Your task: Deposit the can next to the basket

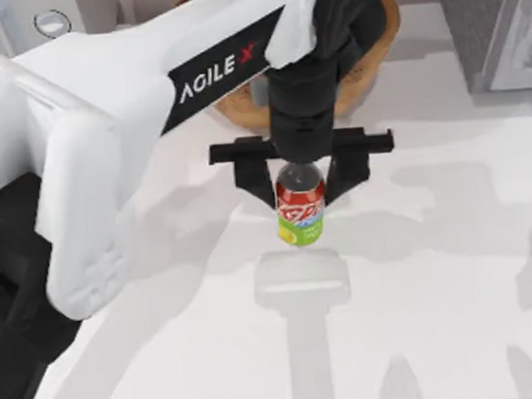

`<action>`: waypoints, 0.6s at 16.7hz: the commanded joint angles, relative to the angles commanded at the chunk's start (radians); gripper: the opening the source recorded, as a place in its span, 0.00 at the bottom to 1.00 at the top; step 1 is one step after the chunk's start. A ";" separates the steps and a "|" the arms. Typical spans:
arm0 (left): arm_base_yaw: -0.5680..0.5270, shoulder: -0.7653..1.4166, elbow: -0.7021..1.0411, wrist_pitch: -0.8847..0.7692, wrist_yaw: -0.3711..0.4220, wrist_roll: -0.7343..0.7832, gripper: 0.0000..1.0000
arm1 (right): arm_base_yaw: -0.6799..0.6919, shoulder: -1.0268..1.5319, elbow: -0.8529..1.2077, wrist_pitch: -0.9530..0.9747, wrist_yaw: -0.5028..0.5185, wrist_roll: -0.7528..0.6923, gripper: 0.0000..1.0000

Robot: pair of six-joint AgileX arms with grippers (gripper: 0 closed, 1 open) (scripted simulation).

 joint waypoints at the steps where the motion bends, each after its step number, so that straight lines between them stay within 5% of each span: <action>1: 0.003 0.000 -0.004 0.012 -0.003 -0.002 0.00 | 0.000 0.000 0.000 0.000 0.000 0.000 1.00; 5: 0.006 0.000 -0.006 0.021 -0.005 -0.003 0.00 | 0.000 0.000 0.000 0.000 0.000 0.000 1.00; 10: 0.006 0.000 -0.006 0.021 -0.005 -0.003 0.38 | 0.000 0.000 0.000 0.000 0.000 0.000 1.00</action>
